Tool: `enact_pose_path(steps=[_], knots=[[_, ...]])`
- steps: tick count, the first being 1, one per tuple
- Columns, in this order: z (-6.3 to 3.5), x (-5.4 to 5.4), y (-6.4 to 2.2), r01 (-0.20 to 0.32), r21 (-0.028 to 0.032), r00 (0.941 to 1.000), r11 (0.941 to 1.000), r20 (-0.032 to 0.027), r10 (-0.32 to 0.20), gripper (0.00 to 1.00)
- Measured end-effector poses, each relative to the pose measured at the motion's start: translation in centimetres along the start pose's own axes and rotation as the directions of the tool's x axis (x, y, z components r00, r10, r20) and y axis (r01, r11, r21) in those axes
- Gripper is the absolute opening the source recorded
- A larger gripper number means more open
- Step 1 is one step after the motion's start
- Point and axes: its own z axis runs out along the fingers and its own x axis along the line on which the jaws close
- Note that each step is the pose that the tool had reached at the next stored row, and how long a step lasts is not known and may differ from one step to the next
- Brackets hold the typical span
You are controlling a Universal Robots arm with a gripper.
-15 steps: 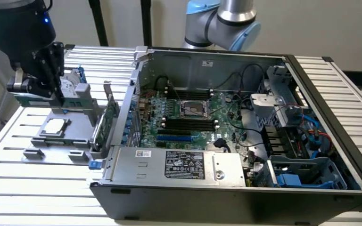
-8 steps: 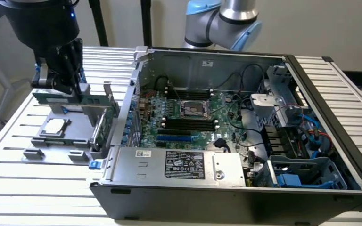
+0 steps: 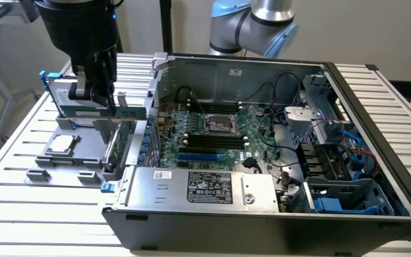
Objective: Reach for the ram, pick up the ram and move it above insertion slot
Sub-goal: 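Pick up the ram and move it above insertion slot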
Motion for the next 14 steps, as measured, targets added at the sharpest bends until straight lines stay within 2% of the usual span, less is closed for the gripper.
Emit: enact_pose_path(steps=[14], knots=[[-0.31, 0.1, -6.01, 0.018, -0.0003, 0.9998, 0.9998, 0.0079, -0.018, 0.14]])
